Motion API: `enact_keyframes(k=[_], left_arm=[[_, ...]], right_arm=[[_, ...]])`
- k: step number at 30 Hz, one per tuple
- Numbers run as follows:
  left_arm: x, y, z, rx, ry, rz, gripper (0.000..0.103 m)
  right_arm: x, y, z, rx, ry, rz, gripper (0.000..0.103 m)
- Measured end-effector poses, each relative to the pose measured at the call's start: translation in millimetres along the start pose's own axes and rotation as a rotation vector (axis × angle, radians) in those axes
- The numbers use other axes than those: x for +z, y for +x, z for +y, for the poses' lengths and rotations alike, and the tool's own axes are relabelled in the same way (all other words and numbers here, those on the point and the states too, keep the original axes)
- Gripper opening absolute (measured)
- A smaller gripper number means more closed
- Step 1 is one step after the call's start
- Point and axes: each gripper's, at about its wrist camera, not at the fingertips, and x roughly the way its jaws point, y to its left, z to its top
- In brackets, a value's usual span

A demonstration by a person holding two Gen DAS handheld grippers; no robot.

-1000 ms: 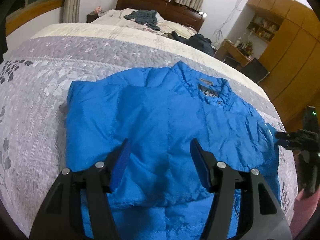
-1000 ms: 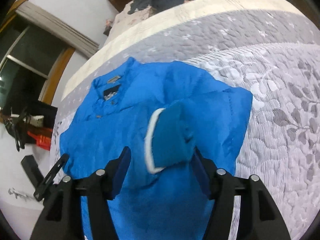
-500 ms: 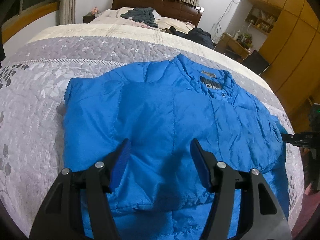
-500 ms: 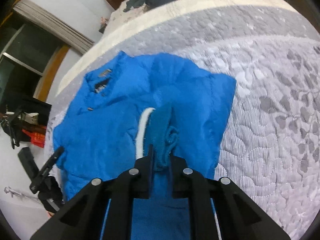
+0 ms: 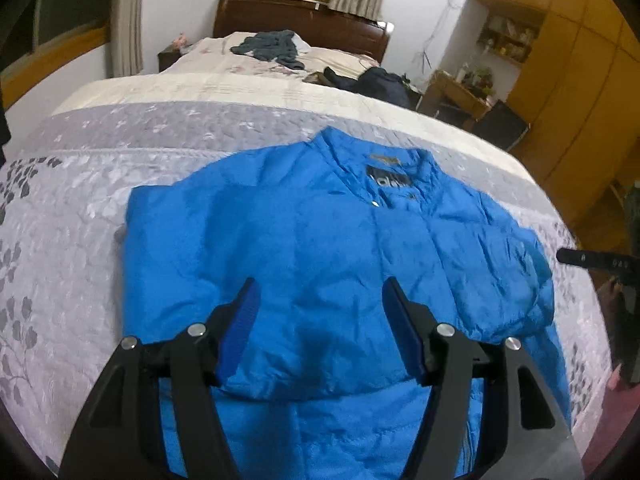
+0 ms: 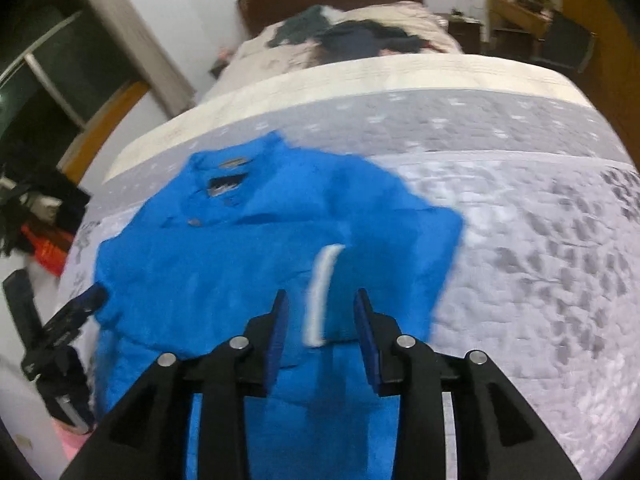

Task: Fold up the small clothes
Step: 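Release the cuff and move both tools toward the jacket hem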

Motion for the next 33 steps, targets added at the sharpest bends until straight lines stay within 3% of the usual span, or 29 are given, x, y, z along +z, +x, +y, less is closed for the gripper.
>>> enact_keyframes(k=[2, 9, 17, 22, 25, 28, 33], left_arm=[[-3.6, 6.8, -4.7, 0.010, 0.029, 0.016, 0.064], [-12.1, 35.7, 9.3, 0.032, 0.017, 0.085, 0.063], [-15.0, 37.2, 10.1, 0.041, 0.020, 0.095, 0.063], [-19.0, 1.6, 11.7, 0.052, 0.022, 0.087, 0.064], [-35.6, -33.2, 14.7, 0.054, 0.071, 0.072, 0.073], [-69.8, -71.8, 26.9, 0.081, 0.096, 0.077, 0.076], [-131.0, -118.1, 54.6, 0.083, 0.044, 0.123, 0.078]], right_arm=[[-2.0, 11.3, 7.8, 0.015, -0.017, 0.029, 0.034], [-12.8, 52.2, 5.2, -0.055, -0.024, 0.103, 0.033], [-20.3, 54.8, 3.5, -0.027, -0.025, 0.083, 0.034], [-40.4, 3.9, 5.5, 0.084, -0.102, -0.007, 0.047], [-67.7, -27.6, 6.7, 0.106, -0.188, -0.026, 0.059], [-101.0, -44.6, 2.4, 0.103, -0.236, 0.006, 0.061], [-163.8, -70.1, -13.8, 0.136, -0.231, 0.034, 0.063]])
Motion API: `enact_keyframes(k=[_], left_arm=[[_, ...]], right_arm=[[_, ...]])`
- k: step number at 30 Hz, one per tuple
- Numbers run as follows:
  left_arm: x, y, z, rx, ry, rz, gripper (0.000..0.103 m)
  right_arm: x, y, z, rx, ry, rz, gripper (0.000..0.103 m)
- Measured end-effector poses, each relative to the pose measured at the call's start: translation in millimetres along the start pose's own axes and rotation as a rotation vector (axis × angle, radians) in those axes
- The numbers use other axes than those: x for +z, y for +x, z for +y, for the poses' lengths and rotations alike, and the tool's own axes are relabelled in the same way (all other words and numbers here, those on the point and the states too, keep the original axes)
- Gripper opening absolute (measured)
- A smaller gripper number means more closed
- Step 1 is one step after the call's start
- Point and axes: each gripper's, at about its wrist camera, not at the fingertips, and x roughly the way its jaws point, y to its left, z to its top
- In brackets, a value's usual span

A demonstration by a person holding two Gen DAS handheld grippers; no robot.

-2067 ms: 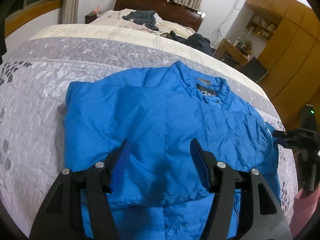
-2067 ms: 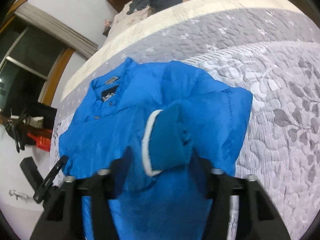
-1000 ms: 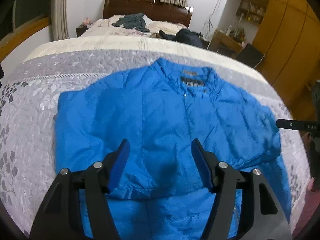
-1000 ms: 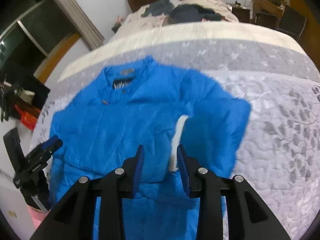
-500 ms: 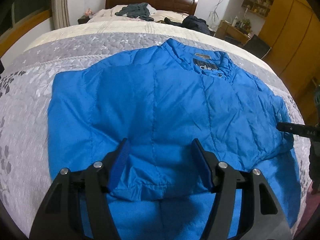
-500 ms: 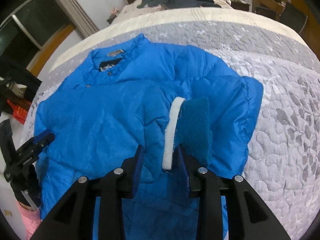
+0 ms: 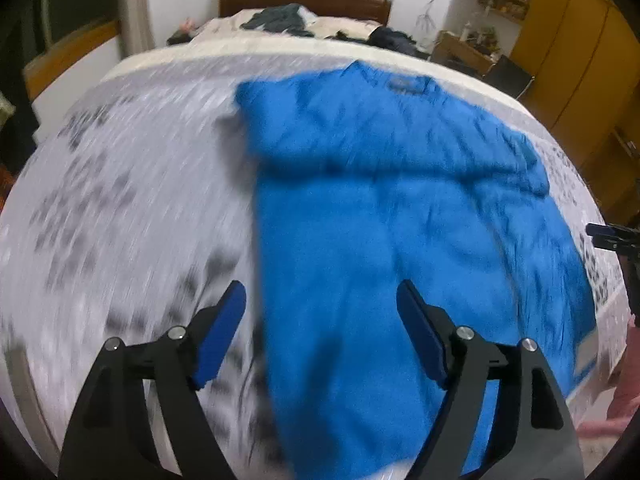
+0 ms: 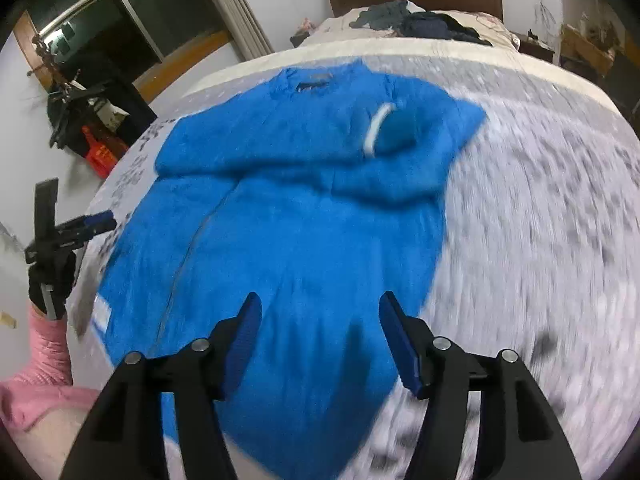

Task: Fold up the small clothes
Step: 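Release the cuff and move both tools toward the jacket hem, then grasp the white-banded jacket hem with both tools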

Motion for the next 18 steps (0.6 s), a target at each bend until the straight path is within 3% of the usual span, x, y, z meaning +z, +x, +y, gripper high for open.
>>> enact_keyframes(k=[5, 8, 13, 18], left_arm=[[-60.2, -25.1, 20.0, -0.037, -0.102, 0.029, 0.080], [-83.7, -31.5, 17.0, -0.036, -0.114, 0.035, 0.080], [-109.4, -31.9, 9.5, -0.073, -0.121, 0.079, 0.081], [-121.8, -23.0, 1.3, -0.180, -0.137, 0.128, 0.081]], right_arm=[[-55.4, -19.2, 4.3, 0.014, 0.043, -0.001, 0.066], [-79.5, -24.8, 5.9, 0.006, 0.072, 0.009, 0.066], [-117.4, -30.8, 9.0, 0.037, 0.125, 0.031, 0.068], [-145.0, -23.2, 11.1, 0.064, 0.168, 0.066, 0.068]])
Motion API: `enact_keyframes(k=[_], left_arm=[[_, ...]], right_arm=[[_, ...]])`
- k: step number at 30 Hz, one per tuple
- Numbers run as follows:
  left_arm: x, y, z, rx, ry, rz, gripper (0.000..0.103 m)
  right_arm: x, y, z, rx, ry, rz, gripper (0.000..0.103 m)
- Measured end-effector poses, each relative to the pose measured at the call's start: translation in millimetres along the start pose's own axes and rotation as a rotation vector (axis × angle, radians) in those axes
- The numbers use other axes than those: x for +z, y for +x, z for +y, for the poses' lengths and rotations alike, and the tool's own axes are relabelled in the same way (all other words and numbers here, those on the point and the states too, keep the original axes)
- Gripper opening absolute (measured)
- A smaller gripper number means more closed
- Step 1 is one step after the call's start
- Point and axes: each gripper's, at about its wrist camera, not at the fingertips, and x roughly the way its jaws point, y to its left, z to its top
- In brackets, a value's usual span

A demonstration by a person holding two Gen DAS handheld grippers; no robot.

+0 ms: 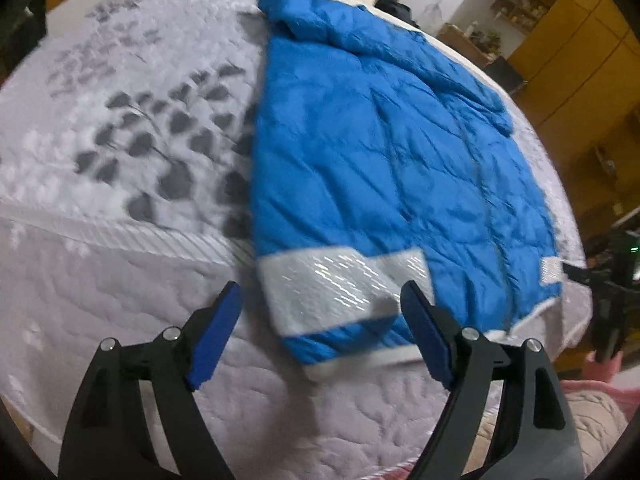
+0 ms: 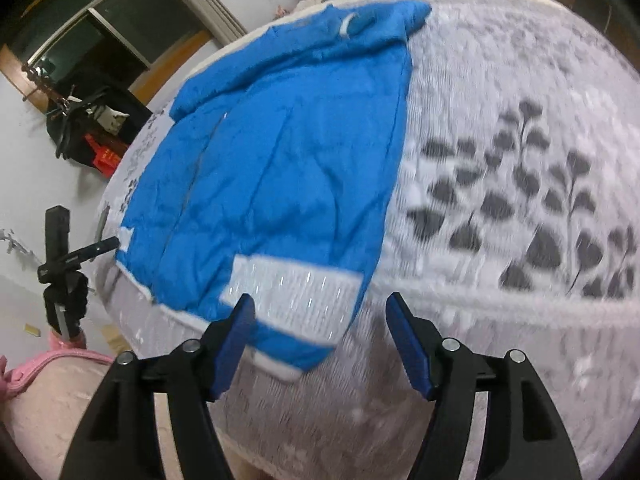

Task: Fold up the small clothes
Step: 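Grasp the white-banded jacket hem with both tools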

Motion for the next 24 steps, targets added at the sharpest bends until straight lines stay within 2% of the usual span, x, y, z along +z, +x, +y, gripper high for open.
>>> enact_keyframes(k=[6, 8, 13, 15, 16, 17, 18, 19, 22, 24], left_arm=[[2.1, 13.0, -8.9, -0.014, 0.007, 0.012, 0.082], [3.1, 14.7, -13.7, -0.010, 0.016, 0.015, 0.078], [3.0, 14.3, -9.7, -0.015, -0.004, 0.018, 0.066], [1.8, 12.7, -5.2, -0.029, -0.022, 0.017, 0.063], [1.4, 12.1, -4.1, -0.029, -0.031, 0.013, 0.057], [1.4, 12.0, -4.3, -0.022, -0.036, 0.011, 0.046], [1.0, 11.3, -3.7, -0.018, -0.045, 0.010, 0.041], [1.1, 10.8, -2.8, -0.021, -0.054, 0.007, 0.029], [3.3, 8.4, -2.9, -0.049, -0.079, -0.003, 0.017], [5.1, 2.5, -3.2, -0.067, -0.091, -0.025, 0.014]], right_arm=[[-5.0, 19.6, 2.9, 0.045, 0.006, 0.019, 0.070], [-2.4, 23.3, 7.1, 0.060, -0.004, 0.016, 0.070], [0.7, 28.9, 15.0, 0.059, -0.041, 0.015, 0.056], [0.9, 29.4, 12.2, 0.073, -0.028, 0.007, 0.042], [1.2, 28.7, 9.4, 0.087, -0.015, 0.000, 0.038], [1.4, 27.2, 7.1, 0.104, -0.004, -0.007, 0.031], [2.5, 25.0, 5.6, 0.110, -0.001, -0.016, 0.024], [4.5, 24.2, 6.0, 0.117, -0.001, -0.022, 0.021], [7.8, 16.7, 9.8, 0.133, -0.017, -0.051, 0.016], [10.3, 9.9, 12.4, 0.146, -0.024, -0.074, 0.015]])
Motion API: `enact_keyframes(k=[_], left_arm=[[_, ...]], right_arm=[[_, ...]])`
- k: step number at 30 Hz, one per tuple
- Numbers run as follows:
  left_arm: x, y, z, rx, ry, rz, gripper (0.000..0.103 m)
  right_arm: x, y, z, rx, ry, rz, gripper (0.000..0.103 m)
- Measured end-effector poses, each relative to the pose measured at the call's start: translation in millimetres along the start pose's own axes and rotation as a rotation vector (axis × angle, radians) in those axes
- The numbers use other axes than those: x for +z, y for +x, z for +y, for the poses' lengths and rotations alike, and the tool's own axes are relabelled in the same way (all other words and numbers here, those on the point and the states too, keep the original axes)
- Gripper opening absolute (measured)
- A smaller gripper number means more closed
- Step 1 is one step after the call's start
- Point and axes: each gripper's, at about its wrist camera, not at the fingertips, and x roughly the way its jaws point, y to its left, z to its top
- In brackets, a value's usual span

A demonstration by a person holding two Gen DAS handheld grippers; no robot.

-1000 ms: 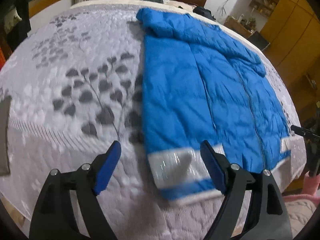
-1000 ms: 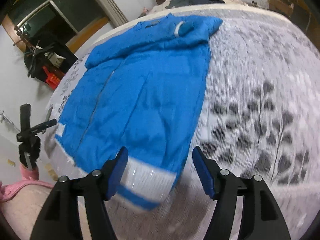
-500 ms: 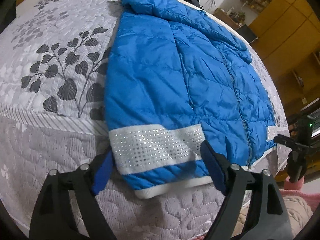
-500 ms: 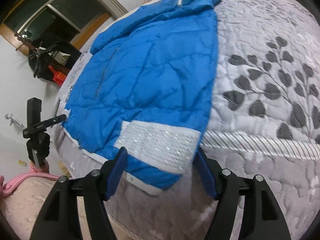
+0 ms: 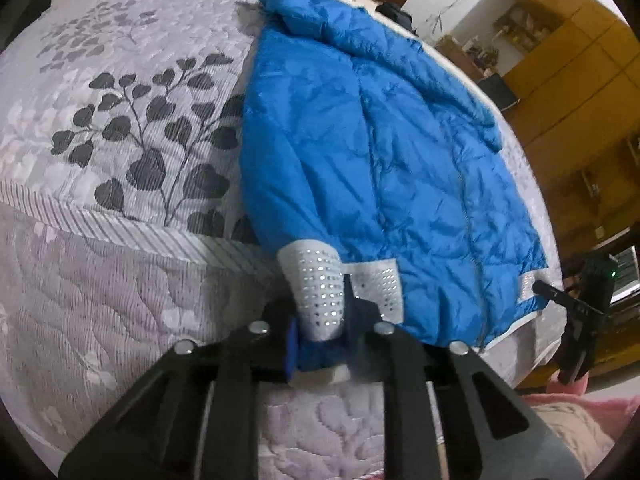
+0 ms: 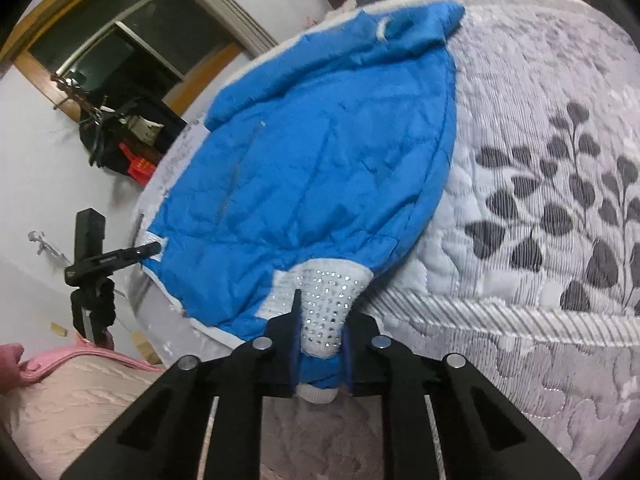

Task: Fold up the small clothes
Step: 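Grasp the white-banded jacket hem with both tools, then fold the held hem up toward the collar with both tools and release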

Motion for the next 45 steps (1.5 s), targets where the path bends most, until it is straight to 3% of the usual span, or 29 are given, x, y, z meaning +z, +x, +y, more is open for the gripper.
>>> enact_keyframes(k=[7, 11, 19, 31, 45], left_arm=[[17.9, -38.8, -11.5, -0.136, 0.001, -0.129, 0.012], [37.7, -45.4, -17.3, -0.198, 0.001, -0.164, 0.012], [96.1, -43.4, -18.6, -0.286, -0.020, -0.209, 0.012], [203.5, 28.8, 2.6, -0.365, -0.141, -0.114, 0.012], [281.7, 119.5, 35.1, -0.366, -0.297, 0.013, 0.016]], right_arm=[[20.4, -27.9, 10.8, 0.067, -0.009, -0.099, 0.013], [40.5, -36.7, 14.9, 0.071, -0.019, -0.128, 0.013], [109.7, -41.4, 4.5, 0.079, 0.028, -0.133, 0.013], [204.1, 7.6, -44.1, 0.105, 0.182, -0.047, 0.013], [266.9, 69.0, -103.2, 0.091, 0.337, 0.025, 0.013]])
